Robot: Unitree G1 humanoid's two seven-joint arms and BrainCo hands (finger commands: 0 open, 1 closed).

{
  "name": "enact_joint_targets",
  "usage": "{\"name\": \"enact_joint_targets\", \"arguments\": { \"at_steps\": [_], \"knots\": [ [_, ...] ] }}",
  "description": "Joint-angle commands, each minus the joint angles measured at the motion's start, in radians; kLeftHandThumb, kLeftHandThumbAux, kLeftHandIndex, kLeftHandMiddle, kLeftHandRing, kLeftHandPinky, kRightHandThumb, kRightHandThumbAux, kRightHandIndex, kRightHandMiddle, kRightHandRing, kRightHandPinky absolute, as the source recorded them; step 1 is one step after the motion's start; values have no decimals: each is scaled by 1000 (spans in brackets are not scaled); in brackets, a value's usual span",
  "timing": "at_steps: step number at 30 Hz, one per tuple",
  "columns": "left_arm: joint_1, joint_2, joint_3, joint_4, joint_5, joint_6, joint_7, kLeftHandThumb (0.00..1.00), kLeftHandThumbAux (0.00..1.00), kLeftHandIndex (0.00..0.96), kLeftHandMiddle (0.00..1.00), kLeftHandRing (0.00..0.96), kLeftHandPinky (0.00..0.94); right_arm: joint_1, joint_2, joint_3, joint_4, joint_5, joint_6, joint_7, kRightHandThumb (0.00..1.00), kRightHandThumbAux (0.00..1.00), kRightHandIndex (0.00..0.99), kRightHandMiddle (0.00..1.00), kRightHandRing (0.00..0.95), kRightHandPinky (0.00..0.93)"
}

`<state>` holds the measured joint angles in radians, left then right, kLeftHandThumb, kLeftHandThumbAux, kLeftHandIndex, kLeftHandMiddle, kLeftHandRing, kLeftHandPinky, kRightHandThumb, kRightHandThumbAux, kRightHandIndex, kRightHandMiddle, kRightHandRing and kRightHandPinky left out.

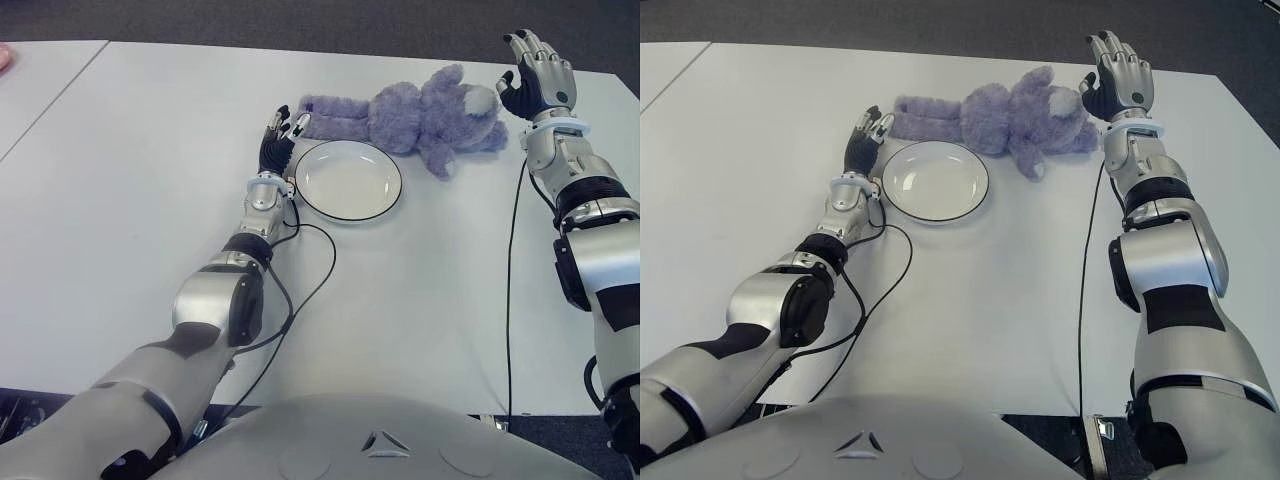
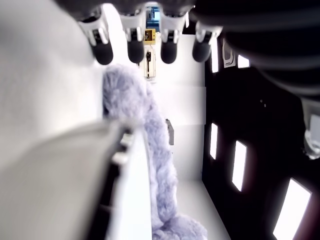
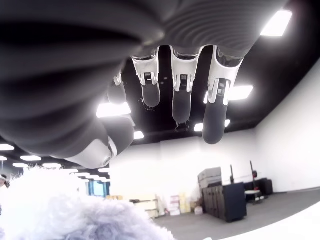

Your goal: Put the doll into the plate.

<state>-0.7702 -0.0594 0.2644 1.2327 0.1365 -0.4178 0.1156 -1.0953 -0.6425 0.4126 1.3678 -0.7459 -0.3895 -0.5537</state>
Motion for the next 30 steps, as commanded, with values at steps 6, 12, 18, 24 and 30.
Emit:
{"name": "enact_joint_targets", "arguments": {
  "at_steps": [6,12,18,24,30],
  "knots": [
    [176,-44,5,142,-3,141,22,0,417,0,20,11,13,-29,23,24,7,-17,13,-23,809,606,71,0,162,329],
    [177,-48,4,142,-3,145,21,0,423,0,22,12,4,-43,24,26,7,-12,16,-14,818,619,69,0,147,315],
    [177,-53,4,143,-3,141,24,0,427,0,26,15,9,-55,21,30,9,-13,33,-1,813,620,65,0,148,319],
    [175,-52,4,142,-2,138,21,0,429,0,24,13,10,-72,6,40,12,-23,69,10,767,624,56,0,132,271],
    [174,-50,5,143,-1,139,20,0,424,0,19,11,14,-95,-2,52,12,-31,99,1,562,652,27,0,71,162]
  ]
}}
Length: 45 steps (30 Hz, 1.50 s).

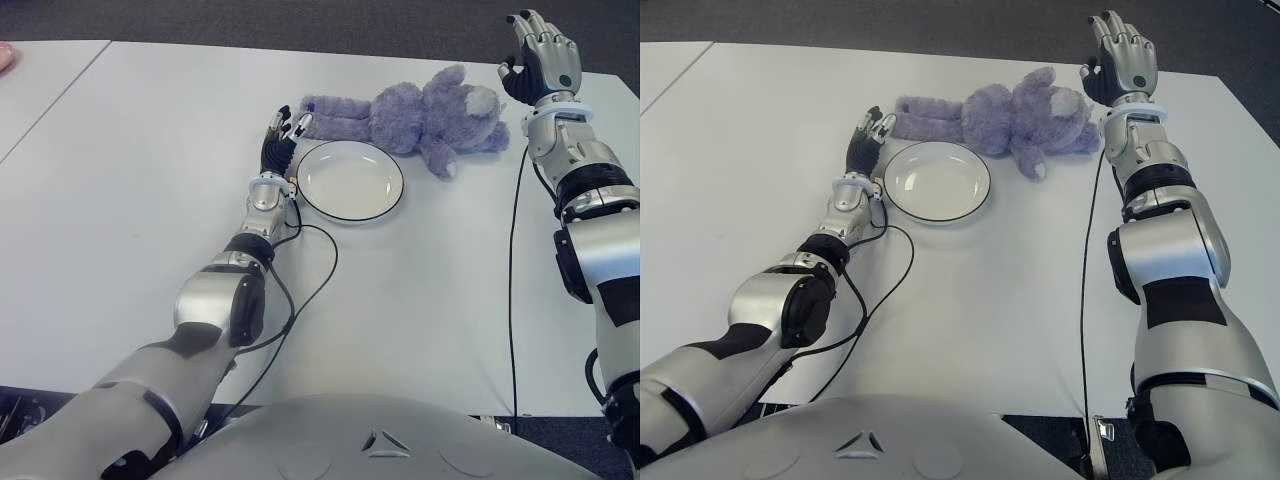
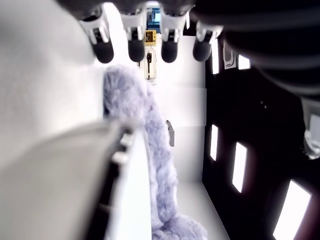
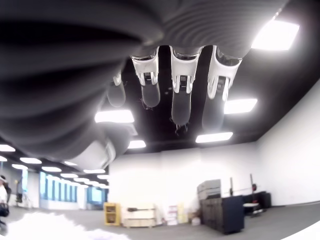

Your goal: Put the doll into the plate.

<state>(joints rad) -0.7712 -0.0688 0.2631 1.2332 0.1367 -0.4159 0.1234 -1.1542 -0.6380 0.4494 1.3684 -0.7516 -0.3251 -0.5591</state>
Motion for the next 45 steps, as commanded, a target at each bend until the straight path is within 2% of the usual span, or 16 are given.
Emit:
{"name": "enact_joint_targets", "arguments": {
  "at_steps": [1,5,14,24,45],
  "knots": [
    [175,-40,7,143,-2,138,12,0,422,0,19,11,15,-40,-6,17,11,-25,37,5,505,661,23,0,56,141],
    [172,-38,7,143,-1,143,14,0,415,0,21,12,12,-64,3,21,8,-24,43,2,356,681,15,0,24,105],
    [169,-40,4,143,2,145,18,0,410,0,22,12,4,-82,33,29,5,-25,30,-17,205,673,6,0,10,34],
    [164,-40,5,144,0,154,15,0,415,0,24,15,14,-84,69,51,4,-32,-1,-22,217,631,0,0,78,1],
    [157,-44,-2,143,4,160,19,0,428,0,24,17,10,-63,130,67,5,-19,-49,38,192,535,0,0,0,0]
  ]
}}
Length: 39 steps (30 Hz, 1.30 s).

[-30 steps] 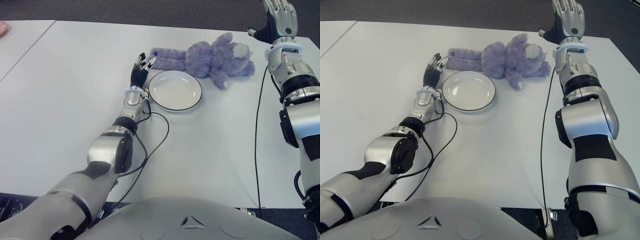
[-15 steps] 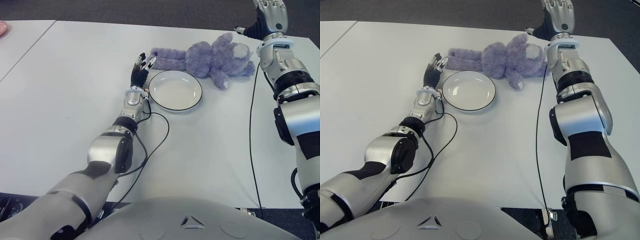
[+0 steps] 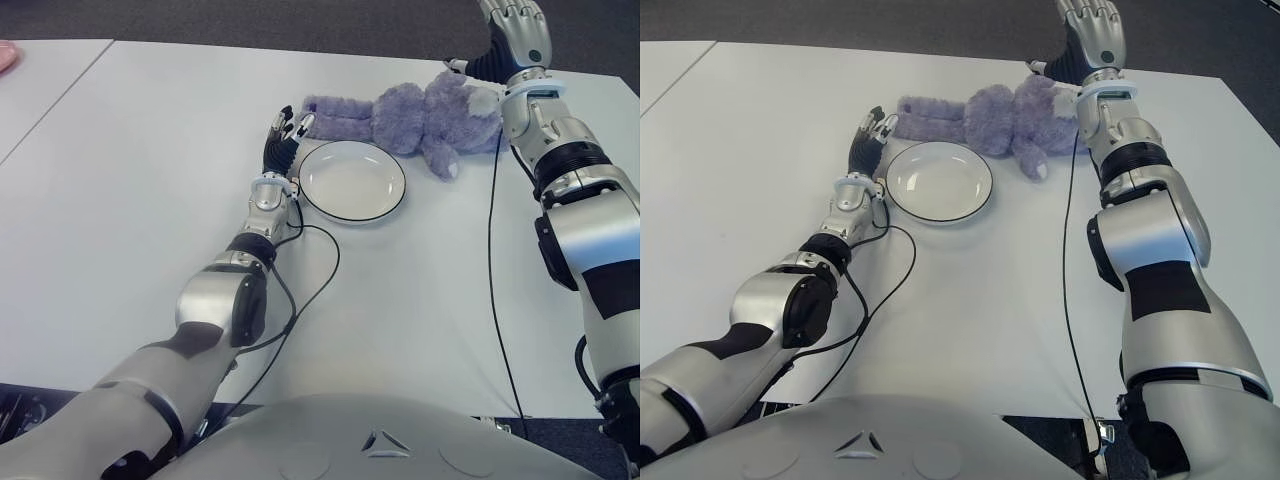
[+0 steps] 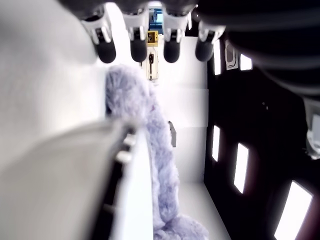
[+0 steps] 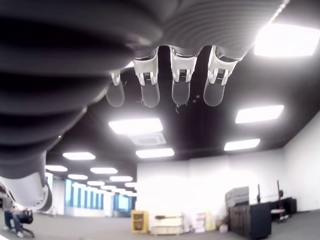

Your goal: Put the doll into the plate.

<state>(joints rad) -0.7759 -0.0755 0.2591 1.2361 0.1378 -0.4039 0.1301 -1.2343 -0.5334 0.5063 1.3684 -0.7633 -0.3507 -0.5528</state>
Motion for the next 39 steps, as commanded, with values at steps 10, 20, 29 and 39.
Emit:
{"name": "enact_joint_targets", "arguments": {
  "at_steps": [10,20,29,39],
  "knots": [
    [152,-32,3,141,4,160,5,0,431,0,27,18,12,57,78,19,5,-11,-23,43,189,526,0,0,0,0],
    [160,-35,3,140,2,146,5,0,424,0,31,23,19,85,84,43,6,-22,-35,38,235,544,0,0,0,0],
    [164,-36,5,140,-1,151,4,0,423,0,28,22,18,114,77,30,5,-1,-63,60,236,558,0,0,9,0],
    [170,-27,15,140,-7,136,6,0,416,0,23,19,23,155,67,28,3,1,-77,47,229,577,0,0,37,7]
  ]
}}
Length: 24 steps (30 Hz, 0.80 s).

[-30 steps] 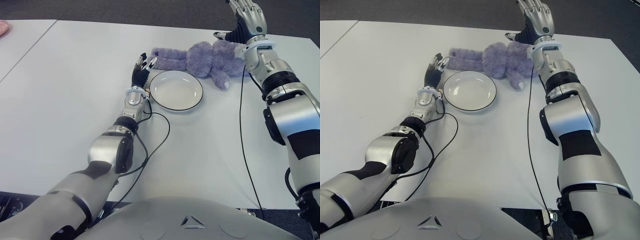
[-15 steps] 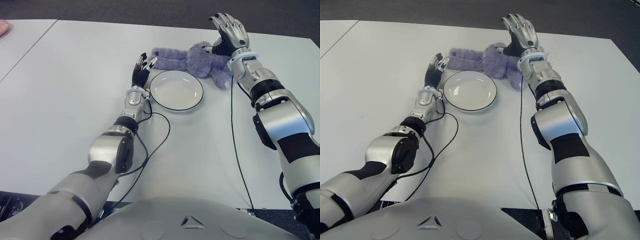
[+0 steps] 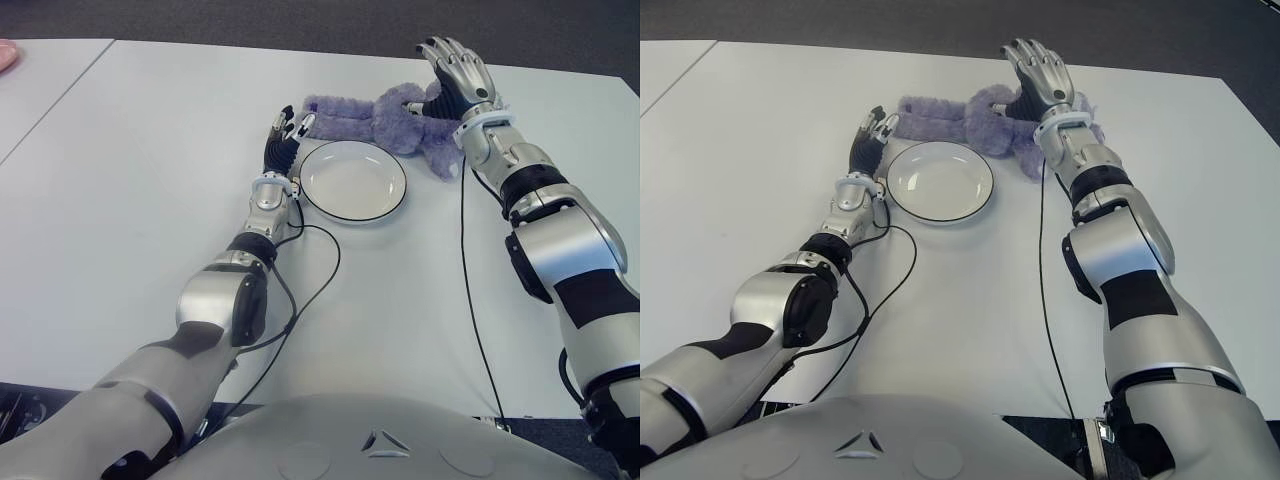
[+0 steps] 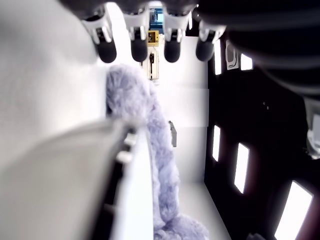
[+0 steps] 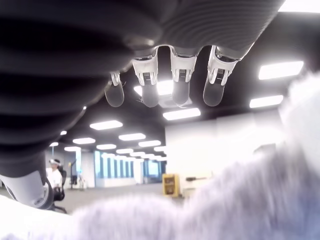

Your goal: Put the doll into the plate.

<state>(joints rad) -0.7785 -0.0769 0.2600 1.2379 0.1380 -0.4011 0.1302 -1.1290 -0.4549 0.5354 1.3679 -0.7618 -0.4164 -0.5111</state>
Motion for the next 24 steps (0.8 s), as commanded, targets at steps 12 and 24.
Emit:
{"name": "enact_joint_targets", "arguments": {
  "at_steps": [12,24],
  "knots": [
    [184,-24,10,136,-3,113,23,0,417,0,20,16,27,74,-62,4,12,-14,21,18,271,606,0,0,20,0],
    [185,-21,9,135,-4,110,19,0,416,0,26,19,26,68,-99,-14,10,2,33,33,325,627,16,0,41,0]
  ]
}}
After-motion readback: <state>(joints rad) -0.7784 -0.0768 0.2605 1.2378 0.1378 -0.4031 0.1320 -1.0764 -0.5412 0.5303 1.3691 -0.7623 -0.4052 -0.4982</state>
